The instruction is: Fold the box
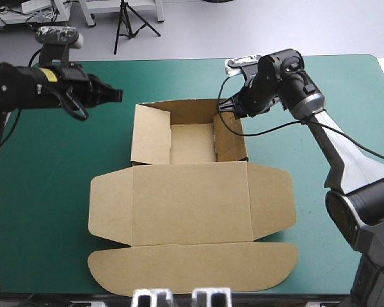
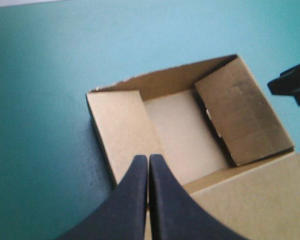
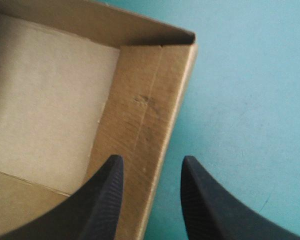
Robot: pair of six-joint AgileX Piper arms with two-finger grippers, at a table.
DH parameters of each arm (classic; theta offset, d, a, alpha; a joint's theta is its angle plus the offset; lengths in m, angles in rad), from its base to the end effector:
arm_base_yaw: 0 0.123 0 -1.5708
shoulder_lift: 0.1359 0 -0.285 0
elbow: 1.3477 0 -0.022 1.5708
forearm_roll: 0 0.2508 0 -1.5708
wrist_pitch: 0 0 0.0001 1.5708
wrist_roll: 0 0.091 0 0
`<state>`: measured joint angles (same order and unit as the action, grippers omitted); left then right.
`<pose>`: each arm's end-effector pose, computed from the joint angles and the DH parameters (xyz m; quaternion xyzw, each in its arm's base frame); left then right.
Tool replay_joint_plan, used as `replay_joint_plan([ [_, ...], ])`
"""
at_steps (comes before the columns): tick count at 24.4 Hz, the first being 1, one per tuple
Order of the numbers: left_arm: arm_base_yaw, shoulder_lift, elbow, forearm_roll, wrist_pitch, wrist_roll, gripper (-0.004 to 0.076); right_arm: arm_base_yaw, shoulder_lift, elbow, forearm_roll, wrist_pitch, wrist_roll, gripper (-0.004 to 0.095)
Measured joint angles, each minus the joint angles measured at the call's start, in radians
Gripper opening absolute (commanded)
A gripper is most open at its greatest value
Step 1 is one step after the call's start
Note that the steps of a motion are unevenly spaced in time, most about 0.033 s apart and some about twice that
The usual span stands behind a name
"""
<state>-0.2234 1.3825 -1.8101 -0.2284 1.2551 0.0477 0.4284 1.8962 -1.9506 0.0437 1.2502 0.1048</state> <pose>0.2478 -0.0764 0.4907 0.1341 0.8992 -0.1481 0.3893 0.3737 0.1748 0.3540 -0.1548 0.9608 0.0813 0.2152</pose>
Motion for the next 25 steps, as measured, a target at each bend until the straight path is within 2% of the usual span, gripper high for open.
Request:
replay_joint_plan([
  [2,0.0,-0.095,0.162,0.034,0.0,0.003,-0.0009,-0.031,0.001,0.038,0.031,0.0,-0.001,0.0346],
  [3,0.0,-0.159,0.288,0.059,0.0,0.003,-0.0009,-0.056,0.002,0.054,0.091,-0.006,-0.012,0.0346],
  [7,0.0,-0.334,0.592,0.073,-0.033,0.003,-0.0009,-0.098,0.037,0.068,0.232,-0.012,-0.044,0.0347],
  [9,0.0,-0.401,0.686,0.073,-0.062,0.003,-0.0009,-0.099,0.06,0.069,0.263,-0.012,-0.061,0.0347],
  [12,0.0,-0.494,0.799,0.073,-0.103,0.003,-0.0009,-0.099,0.1,0.069,0.307,-0.015,-0.084,0.0345],
  [14,0.0,-0.547,0.857,0.073,-0.124,0.003,-0.0009,-0.099,0.123,0.07,0.313,-0.016,-0.088,0.0298],
  [16,0.0,-0.594,0.902,0.073,-0.13,-0.002,-0.0009,-0.098,0.143,0.072,0.302,-0.016,-0.09,0.0194],
  [17,0.0,-0.611,0.917,0.073,-0.13,-0.008,-0.0009,-0.098,0.149,0.072,0.295,-0.016,-0.088,0.0114],
  [18,0.0,-0.623,0.927,0.073,-0.129,-0.015,-0.0009,-0.098,0.157,0.073,0.289,-0.016,-0.087,-0.0021],
  [25,0.0,-0.639,0.947,0.072,-0.119,-0.023,-0.0009,-0.099,0.145,0.079,0.229,-0.018,-0.08,-0.0013],
])
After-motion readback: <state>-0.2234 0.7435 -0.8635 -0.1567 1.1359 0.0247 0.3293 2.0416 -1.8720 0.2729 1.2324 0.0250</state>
